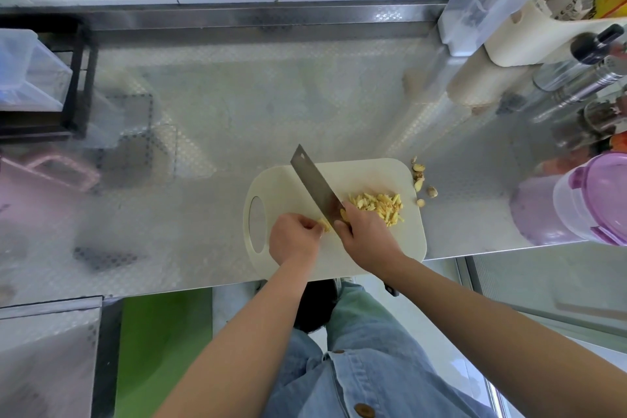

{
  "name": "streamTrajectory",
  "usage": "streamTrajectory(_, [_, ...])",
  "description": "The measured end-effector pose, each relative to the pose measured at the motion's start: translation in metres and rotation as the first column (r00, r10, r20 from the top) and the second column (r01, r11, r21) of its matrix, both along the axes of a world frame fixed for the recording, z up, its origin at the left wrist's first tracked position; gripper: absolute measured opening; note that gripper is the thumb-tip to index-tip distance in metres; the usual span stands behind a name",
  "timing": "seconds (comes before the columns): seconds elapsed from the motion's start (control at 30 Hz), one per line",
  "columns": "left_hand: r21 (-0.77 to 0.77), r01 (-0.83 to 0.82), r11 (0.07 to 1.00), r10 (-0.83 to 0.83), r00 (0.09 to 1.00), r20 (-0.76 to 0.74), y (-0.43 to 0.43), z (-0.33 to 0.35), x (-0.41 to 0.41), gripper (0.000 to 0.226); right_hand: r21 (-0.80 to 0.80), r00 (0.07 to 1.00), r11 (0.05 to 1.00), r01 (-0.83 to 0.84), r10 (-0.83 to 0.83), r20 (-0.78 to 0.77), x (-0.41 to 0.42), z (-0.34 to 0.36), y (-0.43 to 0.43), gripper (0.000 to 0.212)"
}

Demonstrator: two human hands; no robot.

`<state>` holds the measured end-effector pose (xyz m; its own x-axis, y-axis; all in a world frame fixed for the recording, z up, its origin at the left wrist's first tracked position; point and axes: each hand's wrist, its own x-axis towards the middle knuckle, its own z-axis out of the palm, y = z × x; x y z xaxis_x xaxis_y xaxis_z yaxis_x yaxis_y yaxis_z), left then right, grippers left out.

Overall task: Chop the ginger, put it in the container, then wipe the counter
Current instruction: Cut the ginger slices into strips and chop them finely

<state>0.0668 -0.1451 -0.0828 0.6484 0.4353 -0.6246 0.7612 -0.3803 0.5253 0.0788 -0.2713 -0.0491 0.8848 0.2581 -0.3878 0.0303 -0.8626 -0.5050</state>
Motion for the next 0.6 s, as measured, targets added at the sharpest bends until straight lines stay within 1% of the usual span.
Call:
streamTrajectory(0.23, [-0.004, -0.004, 1.0, 0.004, 1.0, 0.004, -0.001, 0.002, 0.0, 0.008, -0.065, 0.995, 0.993, -0.101, 0.1, -0.009, -0.006, 0.005, -0.007, 0.014])
streamTrajectory(0.43, [-0.015, -0.012, 1.0, 0.012, 1.0, 0.002, -0.001, 0.001, 0.0, 0.007, -0.098, 0.993, 0.988, -0.119, 0.118, -0.02, -0.011, 0.0, -0.011, 0.012])
streamTrajectory(0.6, [-0.006, -0.003, 1.0, 0.003, 1.0, 0.003, 0.0, 0.001, 0.0, 0.008, -0.073, 0.994, 0.991, -0.109, 0.109, 0.0, -0.009, 0.003, -0.008, 0.013])
